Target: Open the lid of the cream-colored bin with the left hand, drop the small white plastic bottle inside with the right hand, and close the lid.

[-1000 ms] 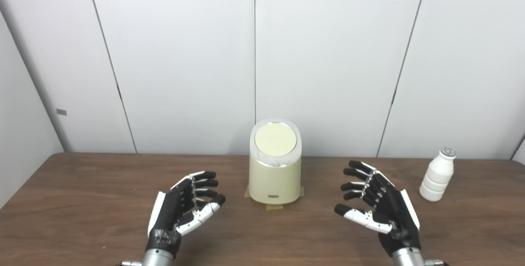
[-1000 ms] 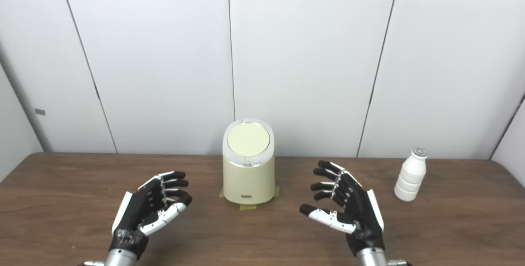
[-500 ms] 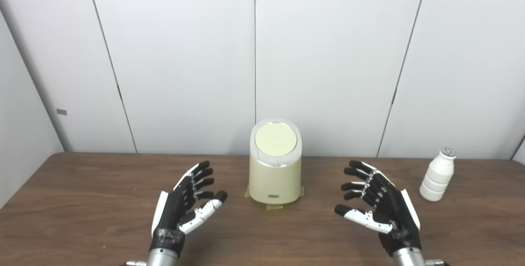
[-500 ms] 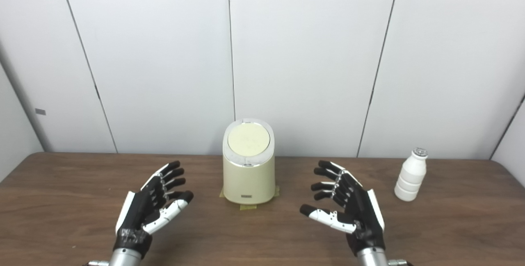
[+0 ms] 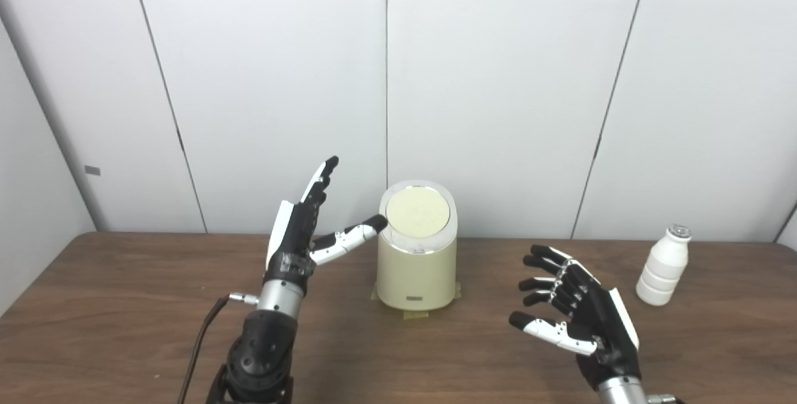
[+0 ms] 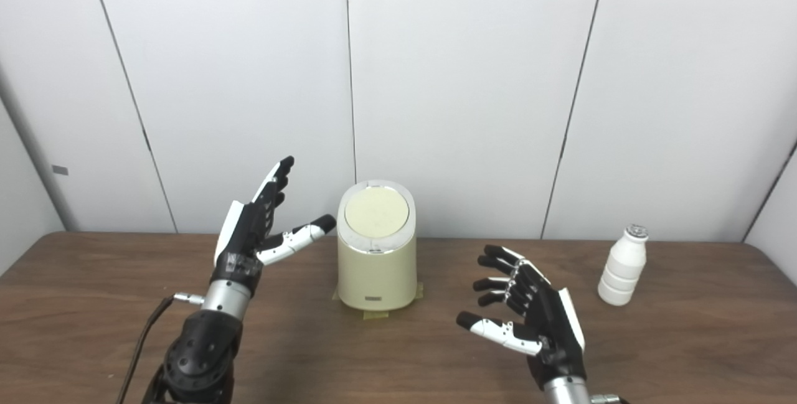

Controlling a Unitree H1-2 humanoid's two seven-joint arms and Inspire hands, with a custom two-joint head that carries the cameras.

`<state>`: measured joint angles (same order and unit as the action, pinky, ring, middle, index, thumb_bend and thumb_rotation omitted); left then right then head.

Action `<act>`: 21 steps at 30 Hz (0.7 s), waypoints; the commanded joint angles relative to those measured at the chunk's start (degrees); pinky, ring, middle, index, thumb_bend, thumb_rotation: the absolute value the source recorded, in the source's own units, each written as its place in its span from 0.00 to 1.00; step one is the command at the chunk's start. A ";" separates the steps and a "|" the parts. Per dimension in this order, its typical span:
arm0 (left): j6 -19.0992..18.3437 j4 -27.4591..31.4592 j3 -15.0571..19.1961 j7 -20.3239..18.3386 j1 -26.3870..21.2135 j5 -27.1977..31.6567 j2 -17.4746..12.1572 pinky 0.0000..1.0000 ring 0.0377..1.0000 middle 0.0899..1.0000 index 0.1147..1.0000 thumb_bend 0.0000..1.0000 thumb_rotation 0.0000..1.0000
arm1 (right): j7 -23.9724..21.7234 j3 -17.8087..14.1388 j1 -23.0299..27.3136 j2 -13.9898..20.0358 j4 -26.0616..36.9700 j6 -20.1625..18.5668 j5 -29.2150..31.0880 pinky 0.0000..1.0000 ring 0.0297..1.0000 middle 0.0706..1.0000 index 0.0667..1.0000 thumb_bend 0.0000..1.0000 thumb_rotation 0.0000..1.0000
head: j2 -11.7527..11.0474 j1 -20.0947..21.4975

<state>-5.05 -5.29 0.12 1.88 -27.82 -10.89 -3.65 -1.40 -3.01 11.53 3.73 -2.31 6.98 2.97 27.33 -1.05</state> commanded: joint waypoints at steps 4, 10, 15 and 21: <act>0.96 -4.02 -0.47 1.19 -6.56 -0.57 -0.21 0.95 1.00 1.00 1.00 0.91 0.32 | -0.08 0.05 1.91 -0.05 1.44 1.66 0.16 0.48 0.58 0.70 0.71 0.73 0.14 | 0.10 0.23; 1.80 -8.64 -1.72 1.99 -9.74 -1.93 -0.63 1.00 1.00 1.00 1.00 0.89 0.32 | -0.23 -0.03 1.99 -0.38 1.05 2.37 0.74 0.49 0.58 0.70 0.72 0.73 0.13 | 0.14 0.68; 2.88 -13.62 -2.55 2.86 -12.72 -2.82 -0.75 1.00 1.00 1.00 1.00 0.91 0.32 | -0.03 -0.15 2.15 -0.76 0.95 2.64 0.87 0.48 0.57 0.70 0.71 0.74 0.14 | 0.13 1.14; 3.88 -17.39 -3.54 3.20 -14.75 -3.12 -0.56 1.00 1.00 1.00 1.00 0.90 0.31 | -0.14 -0.12 2.06 -0.91 1.17 2.76 0.96 0.49 0.57 0.70 0.72 0.73 0.13 | 0.23 1.42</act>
<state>-3.32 -22.71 -3.22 4.05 -38.49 -13.38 -3.95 -1.45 -3.02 11.55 2.91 -2.35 7.20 3.40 27.51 0.35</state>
